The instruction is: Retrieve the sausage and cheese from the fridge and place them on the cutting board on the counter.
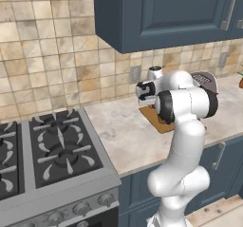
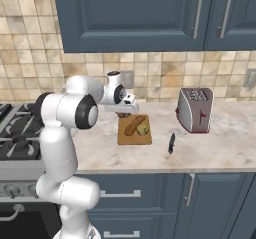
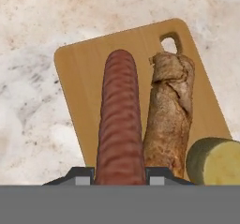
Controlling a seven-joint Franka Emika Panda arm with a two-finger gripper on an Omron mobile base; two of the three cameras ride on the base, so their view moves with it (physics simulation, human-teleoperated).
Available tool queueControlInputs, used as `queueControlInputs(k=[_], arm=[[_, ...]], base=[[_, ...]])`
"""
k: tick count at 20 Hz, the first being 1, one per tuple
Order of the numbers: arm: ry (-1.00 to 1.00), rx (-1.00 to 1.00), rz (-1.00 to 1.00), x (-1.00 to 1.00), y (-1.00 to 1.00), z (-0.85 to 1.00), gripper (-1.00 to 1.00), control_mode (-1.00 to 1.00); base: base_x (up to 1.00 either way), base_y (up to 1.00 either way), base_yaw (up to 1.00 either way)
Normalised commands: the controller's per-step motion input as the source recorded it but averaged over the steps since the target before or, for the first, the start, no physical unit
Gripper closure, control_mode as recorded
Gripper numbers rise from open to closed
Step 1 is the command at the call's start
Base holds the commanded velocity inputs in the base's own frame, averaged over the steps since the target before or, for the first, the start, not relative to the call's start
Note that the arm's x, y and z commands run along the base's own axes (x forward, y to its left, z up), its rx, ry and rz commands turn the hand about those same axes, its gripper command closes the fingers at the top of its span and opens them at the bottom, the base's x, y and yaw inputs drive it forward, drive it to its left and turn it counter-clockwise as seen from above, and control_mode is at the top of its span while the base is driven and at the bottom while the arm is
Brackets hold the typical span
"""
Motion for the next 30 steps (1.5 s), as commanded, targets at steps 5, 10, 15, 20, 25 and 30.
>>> queueControlInputs(k=[5,10,15,20,25,30], arm=[[0.07,0.0,0.0,0.22,-0.05,-0.32,1.0,-1.0],[0.05,0.0,0.0,-0.02,-0.31,-0.19,-1.0,-1.0],[0.0,0.01,0.0,0.0,-0.13,-0.01,-1.0,-1.0],[-0.06,0.02,0.0,-0.13,0.0,0.23,-1.0,-1.0],[-0.19,0.01,0.03,-0.72,-0.11,0.57,-1.0,-1.0],[-0.19,0.06,0.03,-1.0,-0.08,0.46,-1.0,-1.0]], base=[[0.0,0.0,0.0],[0.0,0.0,0.0],[0.0,0.0,0.0],[0.0,0.0,0.0],[0.0,0.0,0.0],[0.0,0.0,0.0]])
